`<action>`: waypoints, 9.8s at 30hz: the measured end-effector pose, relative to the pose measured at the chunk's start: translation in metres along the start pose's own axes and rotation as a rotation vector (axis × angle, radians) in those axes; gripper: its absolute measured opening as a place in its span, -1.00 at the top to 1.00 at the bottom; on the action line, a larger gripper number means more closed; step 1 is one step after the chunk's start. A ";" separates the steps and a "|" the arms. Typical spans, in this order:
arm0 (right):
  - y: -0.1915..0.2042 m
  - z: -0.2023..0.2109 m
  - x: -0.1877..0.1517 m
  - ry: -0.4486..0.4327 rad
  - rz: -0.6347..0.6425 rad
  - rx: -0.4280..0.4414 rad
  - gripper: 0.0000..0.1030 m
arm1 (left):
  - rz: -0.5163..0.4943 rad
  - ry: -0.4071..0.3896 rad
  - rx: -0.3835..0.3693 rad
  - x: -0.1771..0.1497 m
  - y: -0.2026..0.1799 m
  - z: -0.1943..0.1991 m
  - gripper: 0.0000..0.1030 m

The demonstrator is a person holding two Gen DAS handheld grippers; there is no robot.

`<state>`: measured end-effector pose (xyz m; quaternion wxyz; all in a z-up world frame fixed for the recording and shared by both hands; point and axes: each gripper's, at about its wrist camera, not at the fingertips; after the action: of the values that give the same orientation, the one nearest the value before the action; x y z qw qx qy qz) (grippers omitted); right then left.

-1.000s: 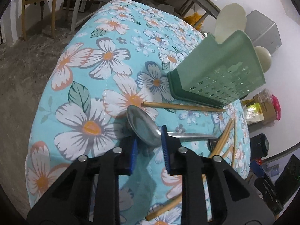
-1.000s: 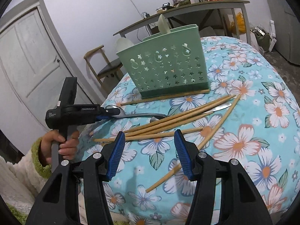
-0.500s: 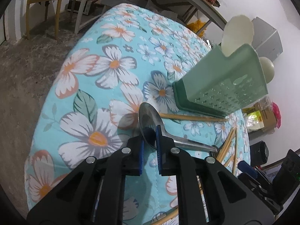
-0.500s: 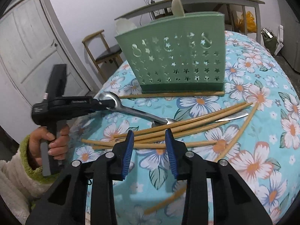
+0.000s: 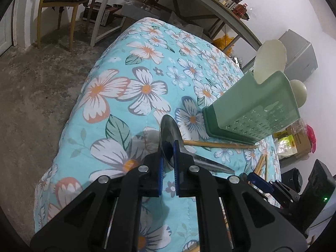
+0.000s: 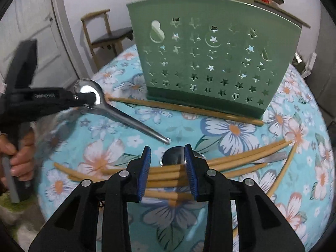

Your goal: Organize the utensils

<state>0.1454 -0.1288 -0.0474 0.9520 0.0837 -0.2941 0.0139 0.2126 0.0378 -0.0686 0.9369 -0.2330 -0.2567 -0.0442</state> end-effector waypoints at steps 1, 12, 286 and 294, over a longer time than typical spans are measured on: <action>0.000 -0.001 0.000 0.006 -0.003 0.001 0.38 | 0.000 -0.001 -0.001 0.000 0.000 0.000 0.86; 0.011 0.013 -0.020 0.074 0.055 -0.085 0.39 | 0.016 0.002 -0.018 0.000 0.006 -0.004 0.85; -0.078 0.047 -0.075 -0.090 -0.489 -0.102 -0.90 | -0.513 -0.015 0.227 -0.046 -0.068 -0.020 -0.84; -0.072 0.044 -0.074 -0.073 -0.460 -0.141 -0.90 | -0.499 -0.020 0.206 -0.045 -0.067 -0.018 -0.84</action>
<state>0.0648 -0.2053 -0.0637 0.9223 0.0824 -0.3017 -0.2271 0.1688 -0.0321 -0.0772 0.9132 -0.0662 -0.3188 -0.2451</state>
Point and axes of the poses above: each gripper's, at about its wrist camera, not at the fingertips, and z roughly against the way its jaws point, y to its left, x to its top, and after that the axes turned 8 degrees about x, right-handed
